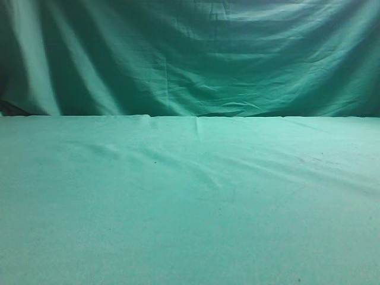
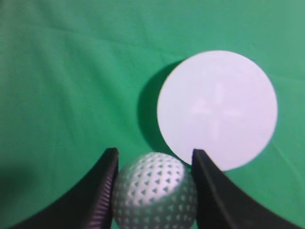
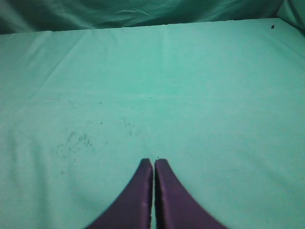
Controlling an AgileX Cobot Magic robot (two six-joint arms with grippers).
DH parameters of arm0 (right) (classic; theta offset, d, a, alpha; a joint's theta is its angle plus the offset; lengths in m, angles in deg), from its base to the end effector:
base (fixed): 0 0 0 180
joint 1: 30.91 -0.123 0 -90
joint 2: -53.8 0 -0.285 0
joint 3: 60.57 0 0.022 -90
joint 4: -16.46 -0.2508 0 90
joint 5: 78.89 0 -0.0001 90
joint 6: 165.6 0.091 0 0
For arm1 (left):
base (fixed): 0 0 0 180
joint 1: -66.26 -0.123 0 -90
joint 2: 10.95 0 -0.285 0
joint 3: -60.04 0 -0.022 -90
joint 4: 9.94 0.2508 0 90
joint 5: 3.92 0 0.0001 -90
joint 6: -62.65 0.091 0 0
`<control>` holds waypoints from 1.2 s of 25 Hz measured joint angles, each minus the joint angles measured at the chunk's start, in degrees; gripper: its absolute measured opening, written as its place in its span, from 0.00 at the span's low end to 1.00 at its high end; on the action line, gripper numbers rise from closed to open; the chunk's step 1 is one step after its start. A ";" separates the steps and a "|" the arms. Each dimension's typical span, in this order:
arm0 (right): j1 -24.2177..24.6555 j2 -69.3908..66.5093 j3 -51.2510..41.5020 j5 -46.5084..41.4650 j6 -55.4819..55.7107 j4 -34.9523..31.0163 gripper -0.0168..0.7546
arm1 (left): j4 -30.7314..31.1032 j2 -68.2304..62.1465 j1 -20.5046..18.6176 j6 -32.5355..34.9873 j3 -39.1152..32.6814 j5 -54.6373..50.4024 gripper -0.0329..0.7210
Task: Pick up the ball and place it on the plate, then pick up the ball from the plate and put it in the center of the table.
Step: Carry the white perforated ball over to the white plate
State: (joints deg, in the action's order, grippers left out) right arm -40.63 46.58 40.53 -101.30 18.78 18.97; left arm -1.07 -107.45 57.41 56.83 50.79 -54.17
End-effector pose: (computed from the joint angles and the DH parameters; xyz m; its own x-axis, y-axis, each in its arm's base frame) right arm 0.0518 0.0073 0.1688 -0.3182 -0.0181 -0.9478 -0.1419 0.9895 0.0288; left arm 0.3113 0.0594 0.2769 -0.8998 -0.1422 -0.4124 -0.2029 0.9733 0.1071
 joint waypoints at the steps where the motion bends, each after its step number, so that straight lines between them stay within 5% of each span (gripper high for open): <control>1: 0.00 0.00 0.00 0.00 0.00 0.00 0.02 | -0.17 -0.72 -0.44 0.00 0.00 0.53 0.44; 27: 0.00 0.00 0.00 0.00 0.00 0.00 0.02 | -8.87 -14.87 -0.68 5.27 0.00 10.56 0.44; 30: 0.00 0.00 0.00 0.00 0.00 0.00 0.02 | -11.94 -14.87 -0.68 5.37 1.98 9.48 0.70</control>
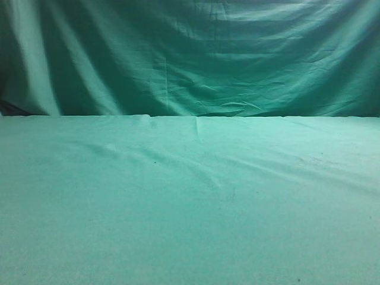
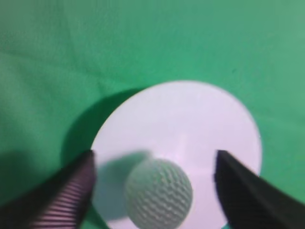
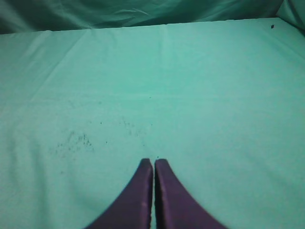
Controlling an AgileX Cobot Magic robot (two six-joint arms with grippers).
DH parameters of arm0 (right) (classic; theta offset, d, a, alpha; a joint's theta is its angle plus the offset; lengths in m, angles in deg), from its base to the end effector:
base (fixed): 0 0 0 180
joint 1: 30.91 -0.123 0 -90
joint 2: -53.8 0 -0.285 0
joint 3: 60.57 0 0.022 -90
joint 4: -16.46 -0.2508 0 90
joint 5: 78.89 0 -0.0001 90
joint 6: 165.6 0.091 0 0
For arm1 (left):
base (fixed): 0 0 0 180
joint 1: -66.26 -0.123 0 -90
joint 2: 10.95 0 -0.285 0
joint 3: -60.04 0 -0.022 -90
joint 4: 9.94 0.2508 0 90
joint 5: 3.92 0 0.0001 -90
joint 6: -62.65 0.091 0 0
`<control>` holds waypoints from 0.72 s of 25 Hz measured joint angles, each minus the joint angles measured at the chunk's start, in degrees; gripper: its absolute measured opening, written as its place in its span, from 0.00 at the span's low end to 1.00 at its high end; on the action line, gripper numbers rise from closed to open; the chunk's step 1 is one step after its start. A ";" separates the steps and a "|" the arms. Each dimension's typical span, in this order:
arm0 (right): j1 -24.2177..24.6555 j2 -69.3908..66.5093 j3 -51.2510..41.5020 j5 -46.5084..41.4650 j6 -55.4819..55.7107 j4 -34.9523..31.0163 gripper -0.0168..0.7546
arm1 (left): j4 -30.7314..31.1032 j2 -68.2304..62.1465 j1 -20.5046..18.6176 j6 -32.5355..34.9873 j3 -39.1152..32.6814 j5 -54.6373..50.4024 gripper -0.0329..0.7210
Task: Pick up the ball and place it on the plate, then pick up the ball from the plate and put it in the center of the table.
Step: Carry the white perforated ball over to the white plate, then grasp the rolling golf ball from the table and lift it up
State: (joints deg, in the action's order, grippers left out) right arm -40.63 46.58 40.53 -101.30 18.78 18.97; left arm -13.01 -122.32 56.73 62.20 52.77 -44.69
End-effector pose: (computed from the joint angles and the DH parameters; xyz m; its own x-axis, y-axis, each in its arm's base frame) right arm 0.0518 0.0073 0.1688 -0.3182 -0.0181 -0.9478 -0.1419 0.9895 0.0288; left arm 0.3619 0.0575 0.2024 -0.9144 -0.2026 -0.3503 -0.1978 0.9790 -0.0498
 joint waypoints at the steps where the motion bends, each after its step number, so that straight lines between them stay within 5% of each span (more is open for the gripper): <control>1: 0.00 0.00 0.00 0.00 0.00 0.00 0.02 | -1.24 0.00 0.00 0.43 1.44 -0.93 0.79; 3: 0.00 0.00 0.00 0.00 0.00 0.00 0.02 | -4.42 0.00 0.00 2.60 5.00 -4.32 0.90; 7: 0.00 0.00 0.00 0.00 0.00 0.00 0.02 | -13.04 0.00 0.76 8.42 14.44 -11.53 0.90; 13: 0.00 0.00 0.00 0.00 0.00 0.00 0.02 | -20.38 2.32 5.02 17.55 21.89 -15.41 0.22; 16: 0.00 0.00 0.00 0.00 0.00 0.00 0.02 | -20.46 5.91 8.58 20.08 21.90 -15.67 0.04; 18: 0.00 0.00 0.00 0.00 0.00 0.00 0.02 | -20.46 8.70 10.71 20.32 21.90 -15.67 0.04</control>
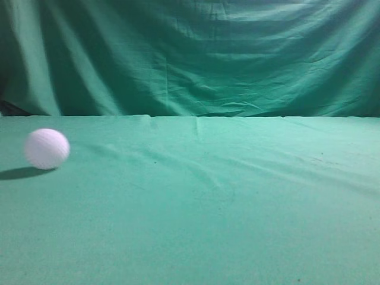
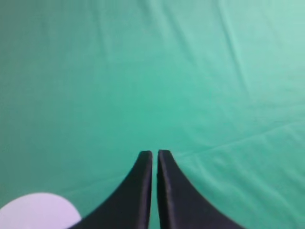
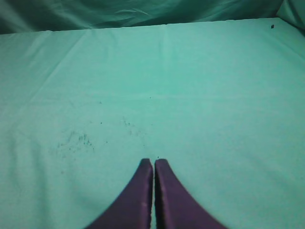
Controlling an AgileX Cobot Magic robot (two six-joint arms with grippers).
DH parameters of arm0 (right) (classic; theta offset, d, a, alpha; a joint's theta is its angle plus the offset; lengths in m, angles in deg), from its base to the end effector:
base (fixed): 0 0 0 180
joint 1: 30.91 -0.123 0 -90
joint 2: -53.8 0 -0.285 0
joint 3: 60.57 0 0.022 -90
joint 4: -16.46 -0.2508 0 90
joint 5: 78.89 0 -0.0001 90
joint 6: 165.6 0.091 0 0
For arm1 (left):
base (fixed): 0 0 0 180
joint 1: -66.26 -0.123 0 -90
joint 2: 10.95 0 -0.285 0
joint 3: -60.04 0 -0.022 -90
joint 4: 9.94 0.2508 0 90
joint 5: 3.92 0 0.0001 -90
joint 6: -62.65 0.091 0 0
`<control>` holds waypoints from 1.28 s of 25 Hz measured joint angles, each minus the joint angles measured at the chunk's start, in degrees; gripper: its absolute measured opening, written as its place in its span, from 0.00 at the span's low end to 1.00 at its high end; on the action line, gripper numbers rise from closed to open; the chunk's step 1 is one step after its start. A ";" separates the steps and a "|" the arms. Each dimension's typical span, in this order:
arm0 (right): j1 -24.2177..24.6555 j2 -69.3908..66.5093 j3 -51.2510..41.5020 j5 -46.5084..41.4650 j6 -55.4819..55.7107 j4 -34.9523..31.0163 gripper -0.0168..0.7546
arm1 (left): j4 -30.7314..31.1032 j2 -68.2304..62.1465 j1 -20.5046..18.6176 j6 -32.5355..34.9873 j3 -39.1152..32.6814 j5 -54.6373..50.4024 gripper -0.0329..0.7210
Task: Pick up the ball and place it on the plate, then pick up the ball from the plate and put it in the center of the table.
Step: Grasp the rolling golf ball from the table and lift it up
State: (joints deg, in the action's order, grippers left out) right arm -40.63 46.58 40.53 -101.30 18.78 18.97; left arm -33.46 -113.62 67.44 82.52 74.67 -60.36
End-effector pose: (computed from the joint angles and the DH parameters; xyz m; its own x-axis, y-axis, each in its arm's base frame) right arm 0.0518 0.0073 0.1688 -0.3182 -0.0181 -0.9478 -0.1419 0.9895 0.0288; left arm 0.3643 -0.0378 0.3638 -0.7600 0.1199 -0.6388 0.3092 0.9311 -0.1932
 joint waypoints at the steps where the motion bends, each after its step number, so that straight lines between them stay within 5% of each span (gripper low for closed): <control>1: 0.00 0.00 0.00 0.00 0.00 0.00 0.02 | 0.00 1.65 1.13 0.06 0.00 0.23 0.04; 6: 0.00 0.00 0.00 0.00 0.00 0.00 0.02 | 0.00 11.23 4.93 0.66 -3.47 3.58 0.04; 17: 0.00 0.00 0.00 0.43 0.00 0.00 0.02 | -0.67 41.68 5.39 4.68 -34.01 20.23 0.04; 29: 0.00 0.00 0.00 21.08 4.72 -5.65 0.02 | -1.03 67.82 5.39 7.03 -55.99 26.61 0.04; 32: 0.00 0.00 2.53 18.58 4.84 -6.53 0.02 | -1.03 70.80 5.39 7.03 -59.32 26.80 0.04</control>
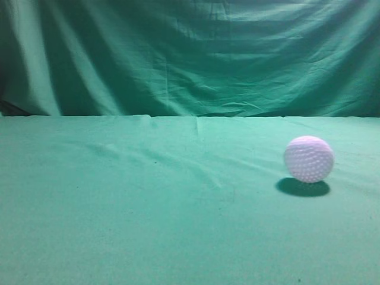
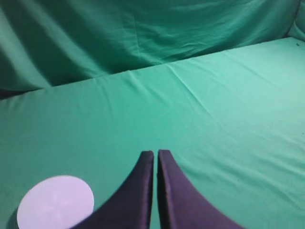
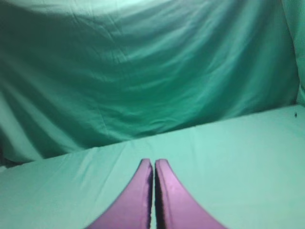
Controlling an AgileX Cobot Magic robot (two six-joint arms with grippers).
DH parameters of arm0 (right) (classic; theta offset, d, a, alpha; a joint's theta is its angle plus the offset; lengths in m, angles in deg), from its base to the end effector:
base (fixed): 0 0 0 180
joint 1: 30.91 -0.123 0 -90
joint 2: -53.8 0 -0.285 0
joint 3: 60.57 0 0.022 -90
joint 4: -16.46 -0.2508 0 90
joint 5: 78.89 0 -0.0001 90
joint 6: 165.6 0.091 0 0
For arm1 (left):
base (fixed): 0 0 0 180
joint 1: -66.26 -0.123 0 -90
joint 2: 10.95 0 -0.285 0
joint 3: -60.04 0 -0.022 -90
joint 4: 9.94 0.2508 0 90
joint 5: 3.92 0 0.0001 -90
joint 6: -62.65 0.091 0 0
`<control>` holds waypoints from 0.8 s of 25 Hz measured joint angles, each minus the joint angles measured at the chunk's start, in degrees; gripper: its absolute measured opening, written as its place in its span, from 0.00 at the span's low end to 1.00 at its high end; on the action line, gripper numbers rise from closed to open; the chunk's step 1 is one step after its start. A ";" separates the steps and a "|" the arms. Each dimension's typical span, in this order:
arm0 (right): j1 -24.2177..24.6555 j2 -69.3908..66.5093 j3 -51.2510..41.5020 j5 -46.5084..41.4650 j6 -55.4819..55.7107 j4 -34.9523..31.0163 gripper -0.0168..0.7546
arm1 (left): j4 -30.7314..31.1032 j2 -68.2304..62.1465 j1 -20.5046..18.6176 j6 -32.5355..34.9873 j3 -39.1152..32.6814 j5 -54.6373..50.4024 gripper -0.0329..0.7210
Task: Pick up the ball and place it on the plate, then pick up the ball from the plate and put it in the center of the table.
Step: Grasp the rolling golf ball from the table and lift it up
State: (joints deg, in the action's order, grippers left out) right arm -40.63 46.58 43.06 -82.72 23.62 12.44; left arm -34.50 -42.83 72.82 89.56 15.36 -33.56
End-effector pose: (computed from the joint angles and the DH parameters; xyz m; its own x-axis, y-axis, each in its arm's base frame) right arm 0.0541 0.0097 0.2127 0.0037 0.2328 -0.9725 -0.1790 0.9570 0.2284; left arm 0.0805 -0.0281 0.3317 -0.2097 0.1142 -0.9711 0.3306 0.9430 0.0395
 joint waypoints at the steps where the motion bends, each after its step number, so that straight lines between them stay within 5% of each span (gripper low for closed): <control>1: 0.00 0.00 1.95 -1.49 -0.65 -0.09 0.02 | 0.00 0.53 0.00 0.12 -0.88 0.00 0.04; 5: 0.00 -2.55 11.09 -9.69 -7.48 -0.09 0.02 | 0.00 1.11 0.00 0.12 -4.90 0.10 0.04; 12: 0.00 -21.07 24.78 -36.16 -9.63 -0.09 0.02 | 0.00 1.11 0.00 2.00 -7.72 1.53 0.04; 20: -0.71 -30.04 27.05 -46.84 -14.86 -5.43 0.02 | 0.00 1.11 0.00 2.48 -9.01 3.09 0.04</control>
State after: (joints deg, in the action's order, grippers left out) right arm -41.34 16.53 70.11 -129.56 8.77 7.01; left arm -34.50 -41.72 72.82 92.04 6.34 -30.47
